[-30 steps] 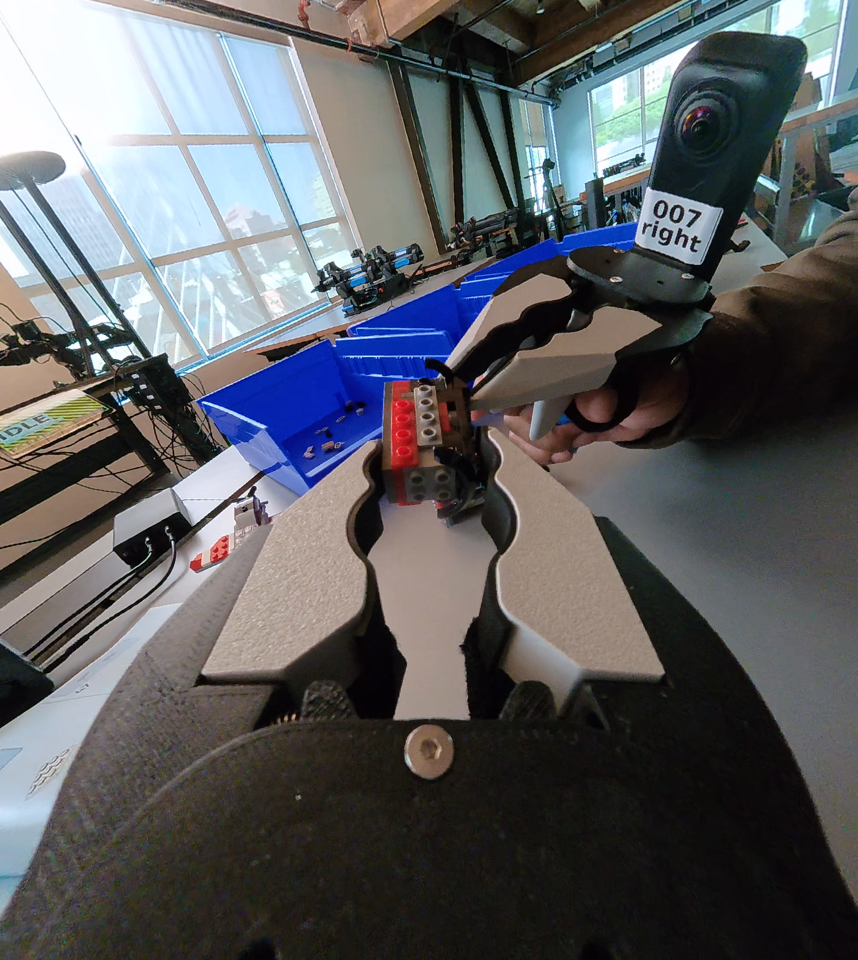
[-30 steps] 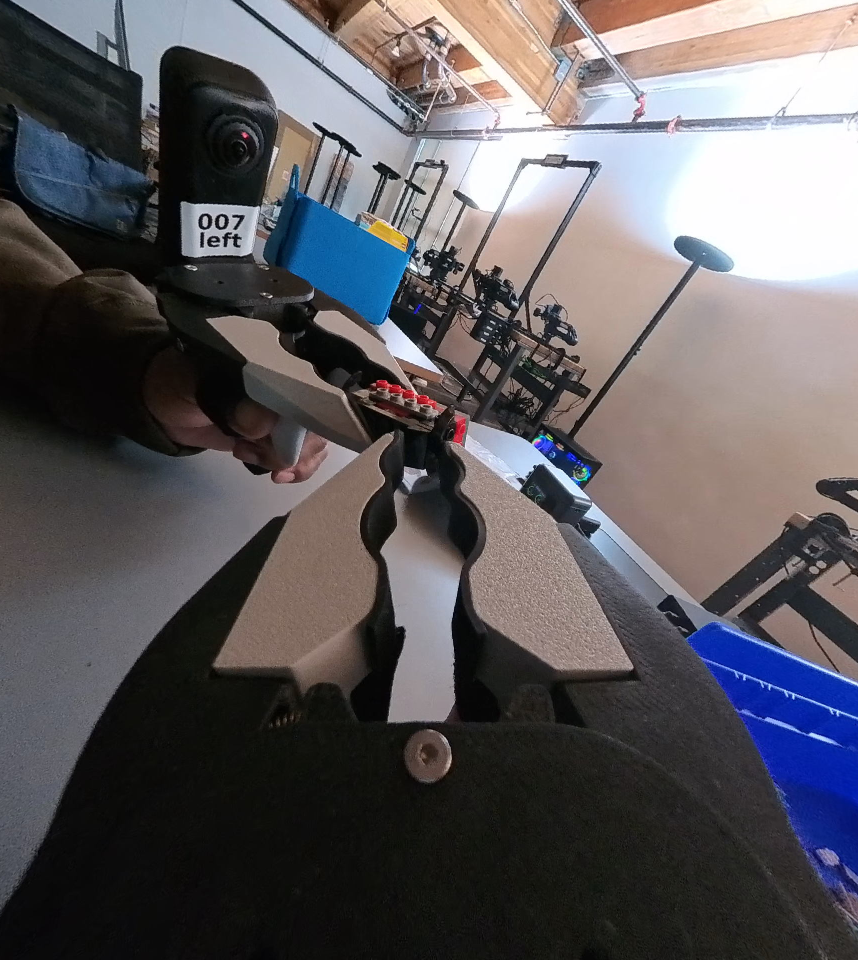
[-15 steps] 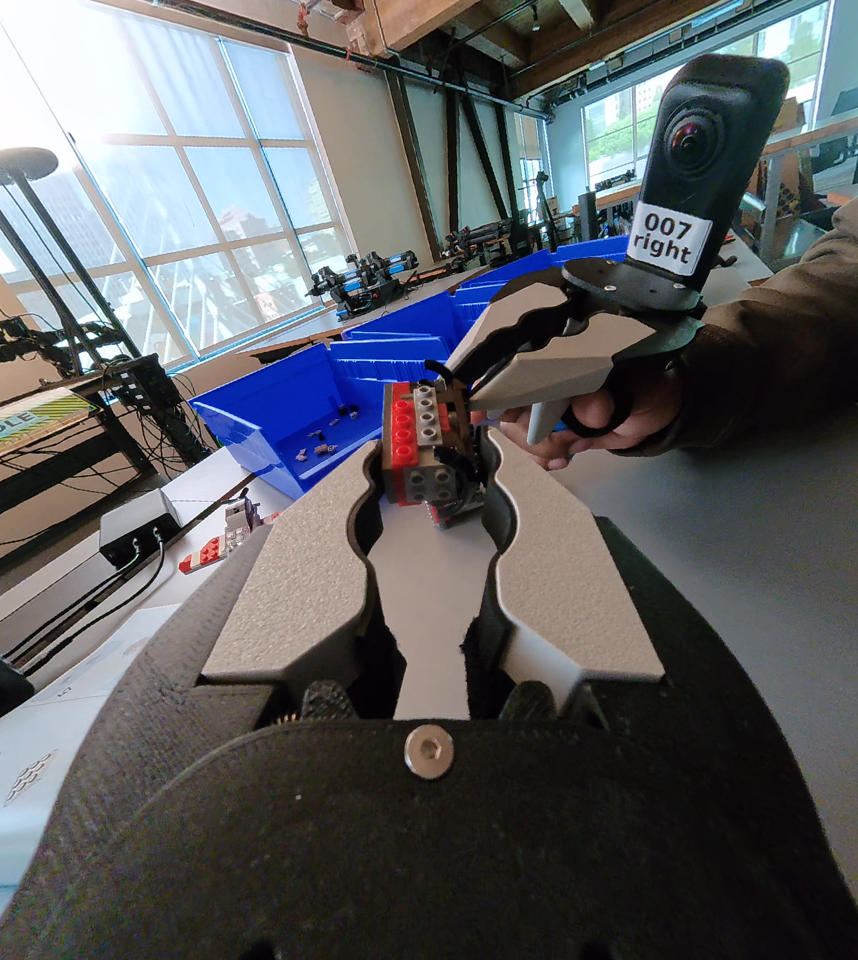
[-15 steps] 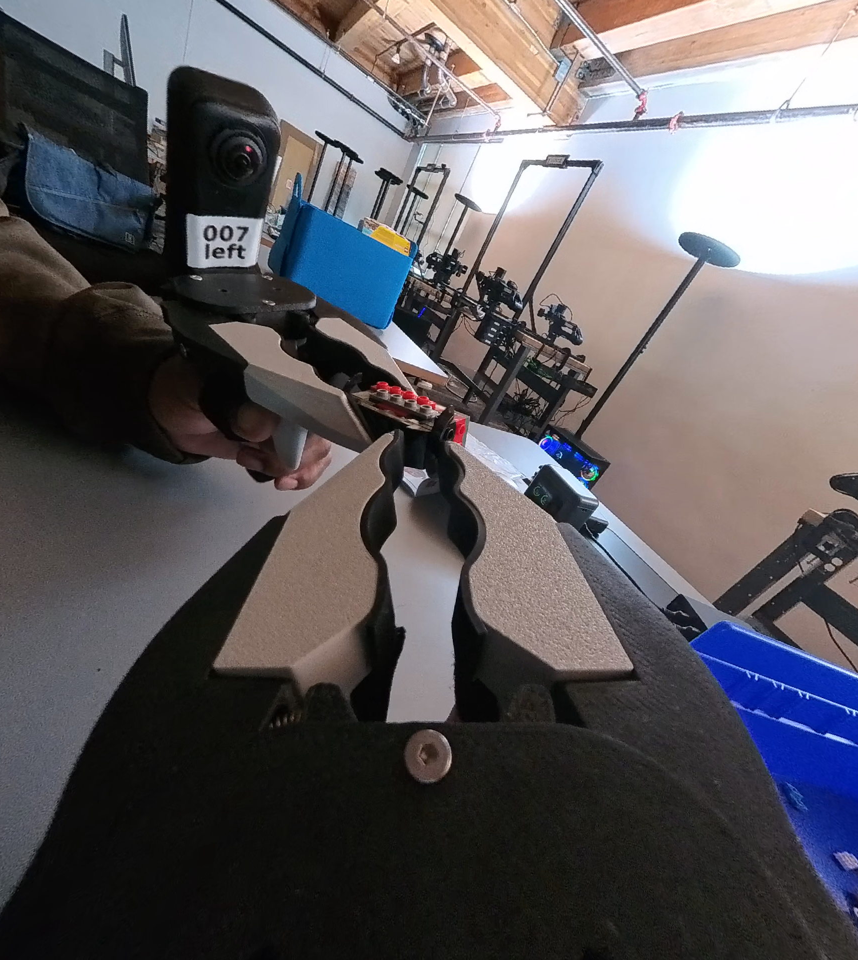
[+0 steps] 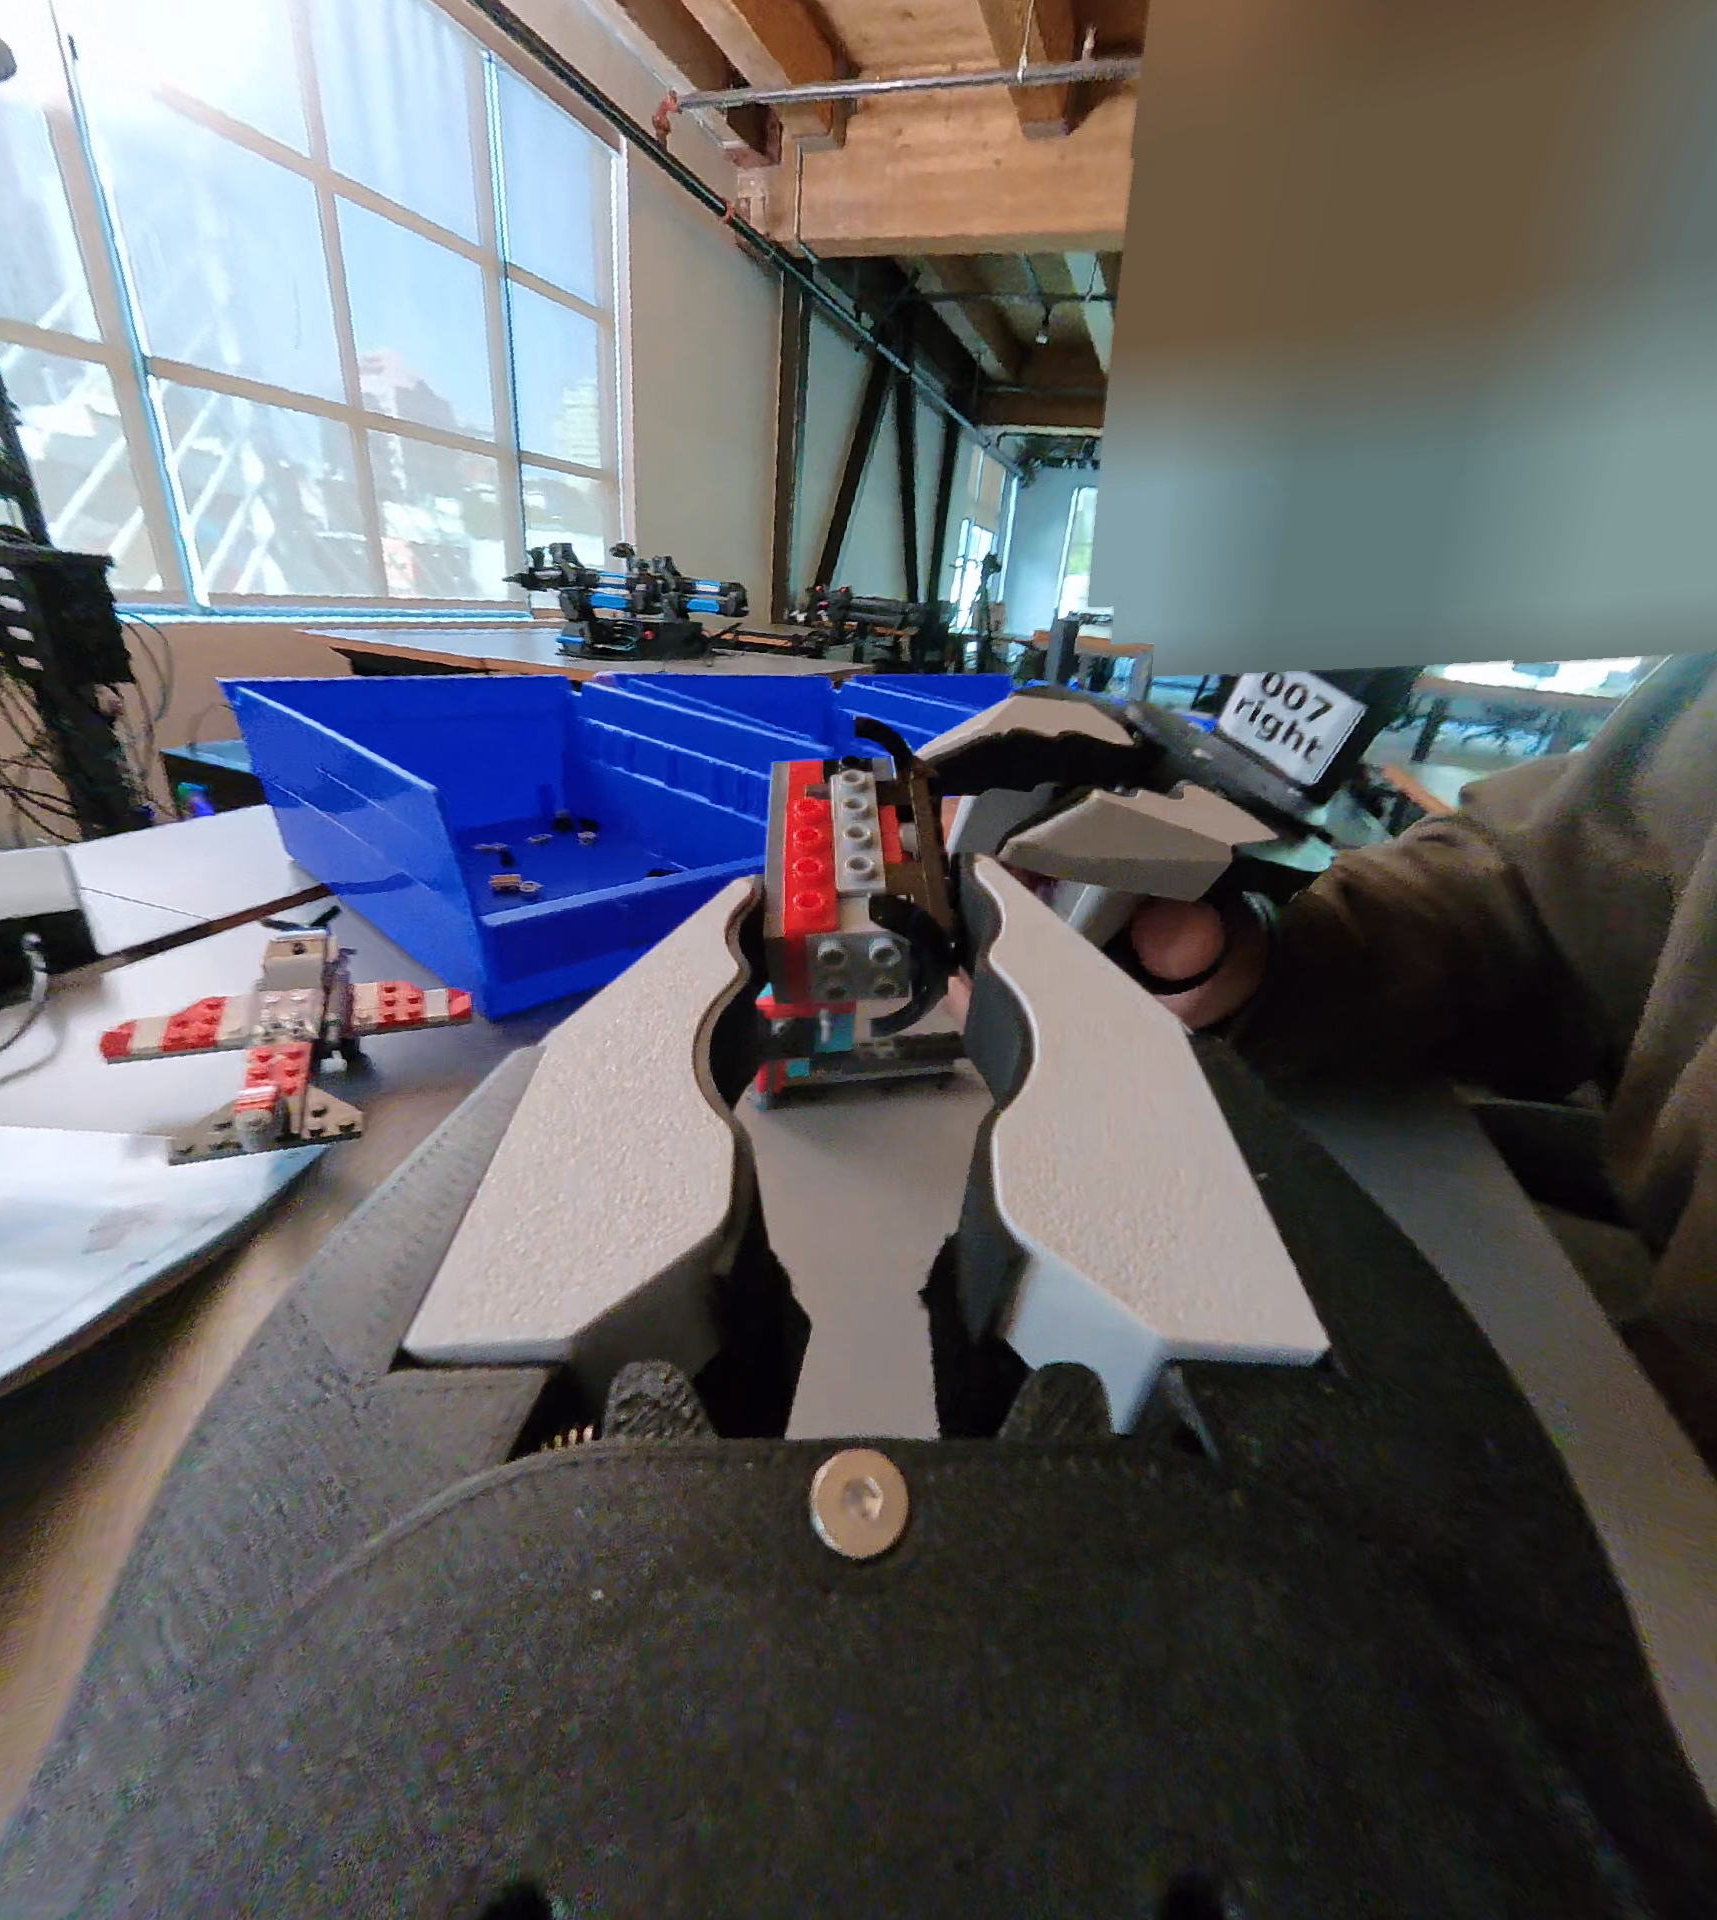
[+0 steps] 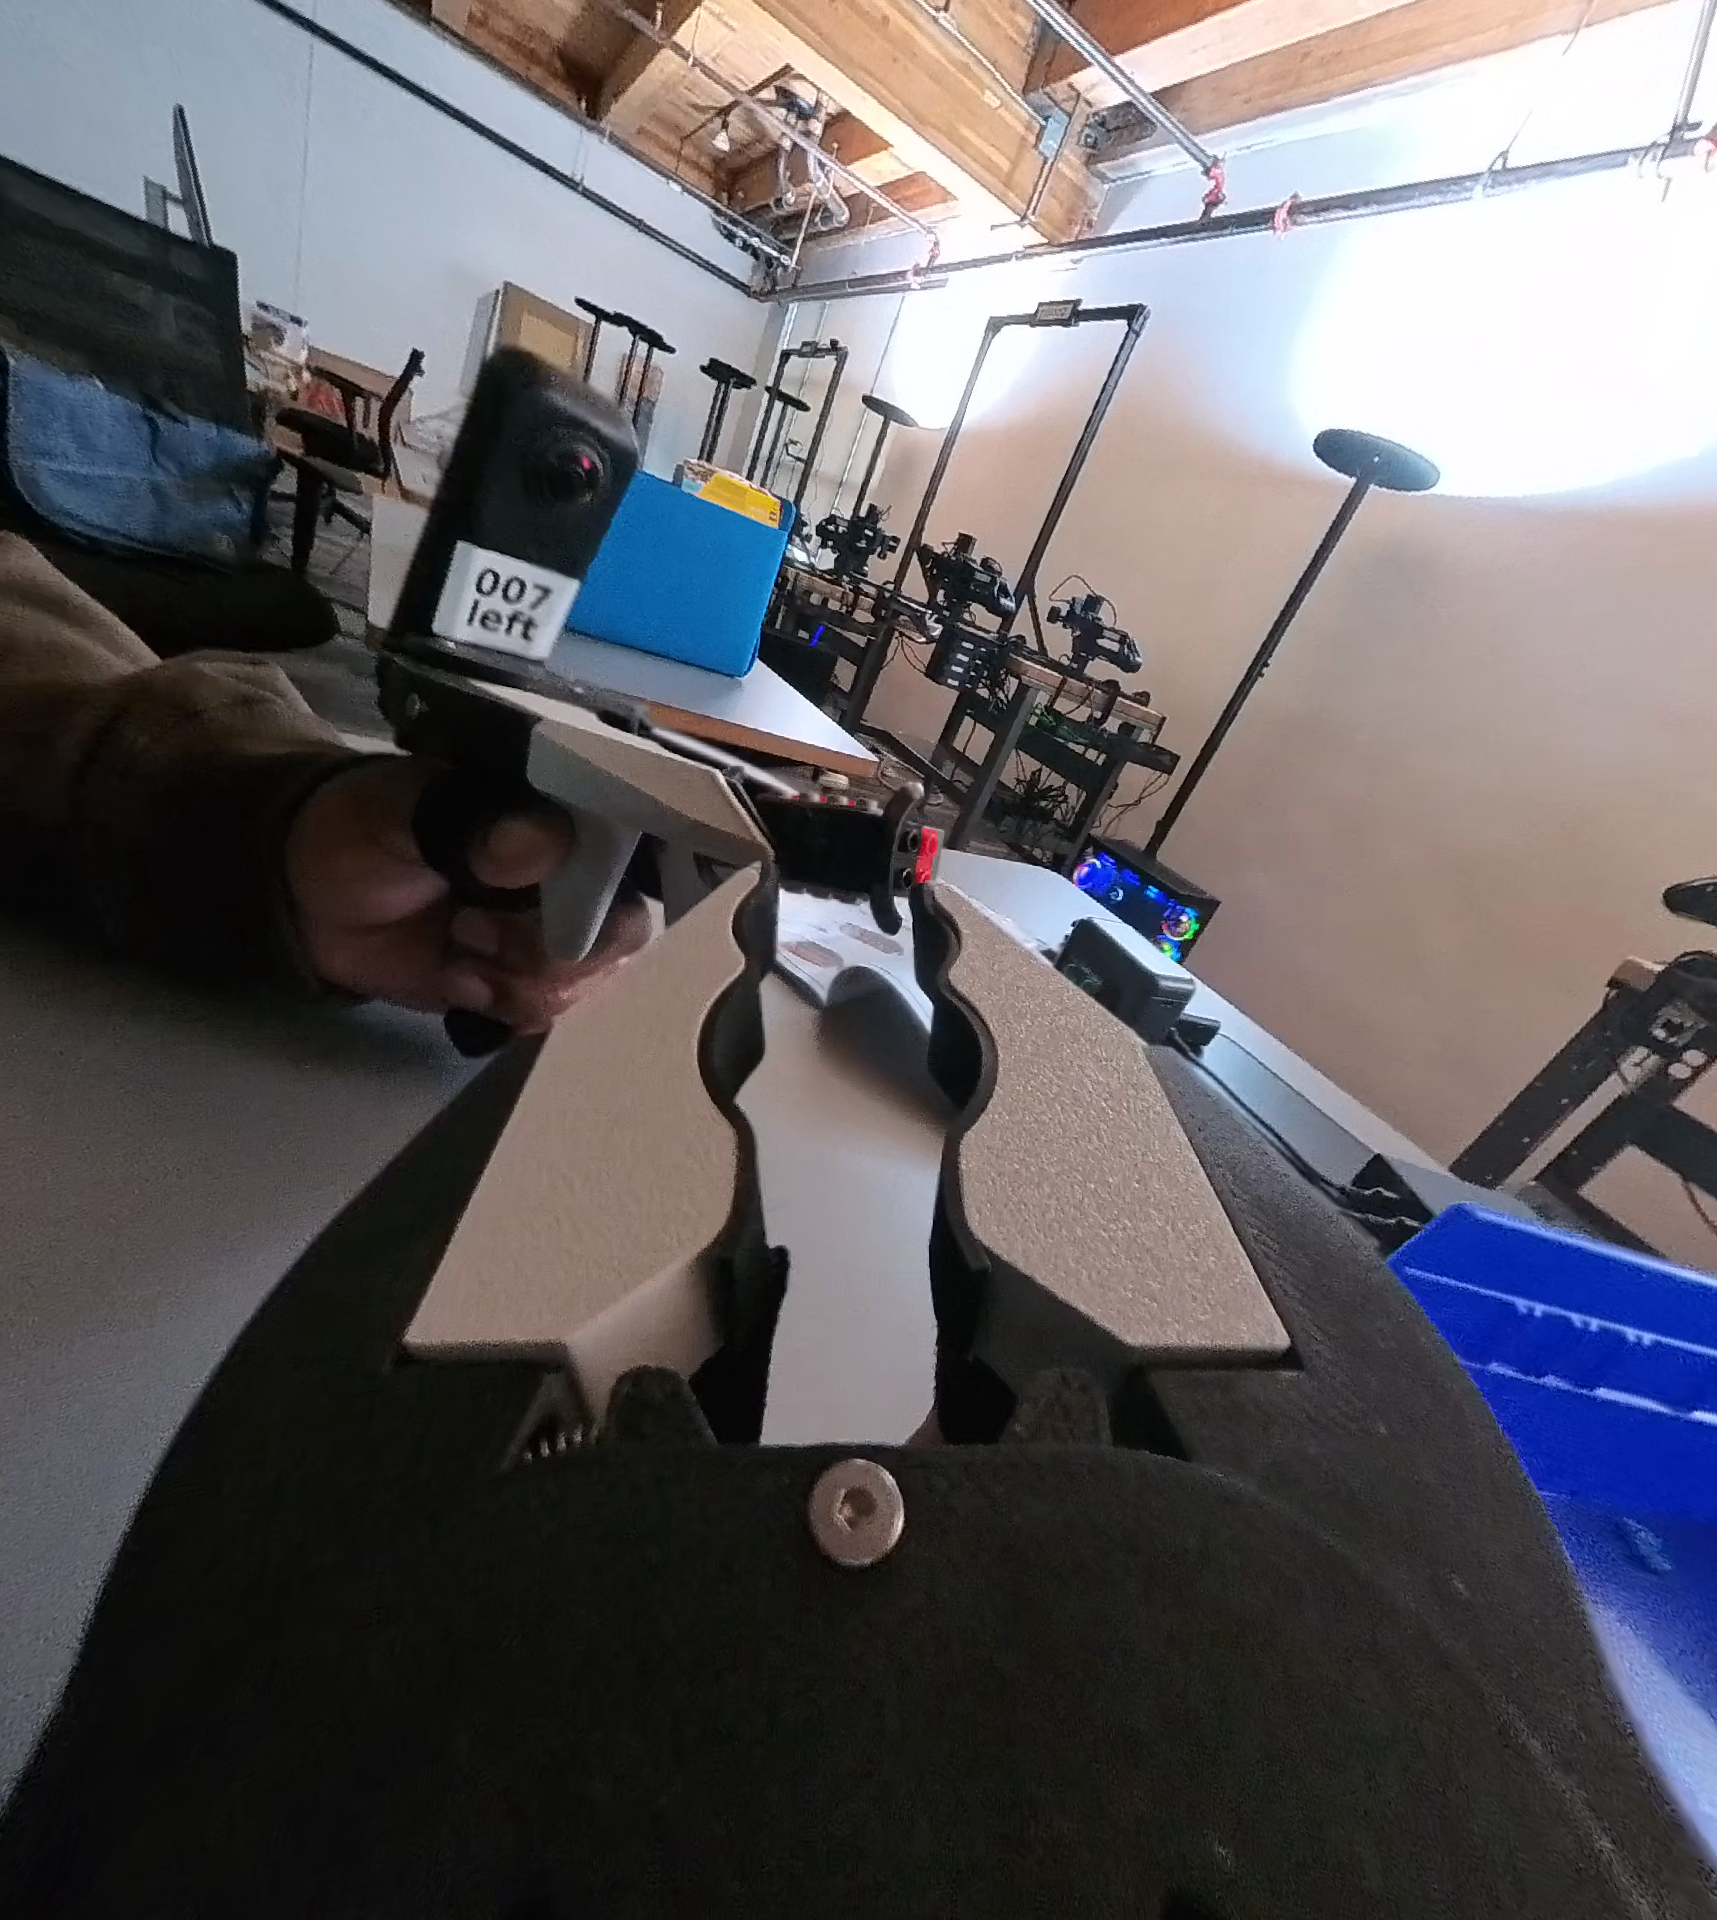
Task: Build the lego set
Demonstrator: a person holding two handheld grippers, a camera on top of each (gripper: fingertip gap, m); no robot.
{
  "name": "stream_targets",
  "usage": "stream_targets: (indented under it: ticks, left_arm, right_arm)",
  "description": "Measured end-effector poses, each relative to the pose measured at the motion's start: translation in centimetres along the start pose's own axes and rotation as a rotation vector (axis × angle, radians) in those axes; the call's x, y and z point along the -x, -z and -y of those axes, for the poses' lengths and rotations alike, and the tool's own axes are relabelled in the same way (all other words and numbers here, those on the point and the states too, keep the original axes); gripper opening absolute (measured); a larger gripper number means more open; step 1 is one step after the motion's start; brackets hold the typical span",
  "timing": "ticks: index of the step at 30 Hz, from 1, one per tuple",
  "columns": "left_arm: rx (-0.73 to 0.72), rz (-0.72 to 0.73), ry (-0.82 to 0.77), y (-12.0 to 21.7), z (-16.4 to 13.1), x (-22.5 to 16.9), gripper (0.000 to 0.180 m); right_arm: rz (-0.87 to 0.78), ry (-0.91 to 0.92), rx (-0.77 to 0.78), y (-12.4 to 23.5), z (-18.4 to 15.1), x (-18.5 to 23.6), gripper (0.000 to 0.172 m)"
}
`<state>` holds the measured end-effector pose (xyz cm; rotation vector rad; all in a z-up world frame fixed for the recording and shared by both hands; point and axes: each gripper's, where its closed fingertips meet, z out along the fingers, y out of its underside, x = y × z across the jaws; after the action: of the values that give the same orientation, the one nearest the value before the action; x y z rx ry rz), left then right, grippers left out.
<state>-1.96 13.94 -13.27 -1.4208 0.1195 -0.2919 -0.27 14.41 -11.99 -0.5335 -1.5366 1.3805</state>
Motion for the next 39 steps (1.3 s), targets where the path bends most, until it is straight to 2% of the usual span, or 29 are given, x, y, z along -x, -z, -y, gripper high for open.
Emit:
stream_targets:
  ticks: [4, 9, 13, 16, 20, 24, 31, 39]
  left_arm:
    - [-0.067, -0.047, 0.205, 0.0, 0.5, 0.3, 0.035]
    - [-0.229, -0.137, 0.521, 0.1, 1.5, 0.8, 0.035]
    - [-0.344, -0.225, 0.641, 0.2, 2.5, 0.4, 0.036]
    - [-0.393, -0.269, 0.669, 0.2, 2.9, -0.1, 0.036]
    - [-0.416, -0.293, 0.671, 0.0, 3.1, -0.6, 0.035]
    - [-0.396, -0.306, 0.633, -0.3, 3.0, -1.3, 0.035]
    - [-0.383, -0.319, 0.589, -0.3, 3.0, -1.9, 0.035]
    - [-0.356, -0.336, 0.544, -0.4, 2.8, -2.5, 0.036]
  right_arm:
    - [-0.001, -0.131, -0.021, -0.1, 0.2, -0.5, 0.029]
    - [-0.005, -0.511, -0.077, -0.7, 0.4, -1.7, 0.042]
    - [0.006, -0.809, -0.139, -1.6, 0.4, -1.9, 0.059]
    - [0.024, -0.929, -0.189, -2.3, 1.0, -1.5, 0.064]
    - [-0.003, -0.861, -0.206, -2.9, 1.8, -0.8, 0.064]
    - [-0.024, -0.807, -0.229, -2.8, 2.5, -0.9, 0.056]
    - [0.003, -0.817, -0.264, -2.5, 2.7, -0.7, 0.037]
    - [0.034, -0.846, -0.293, -2.3, 3.0, -0.5, 0.035]
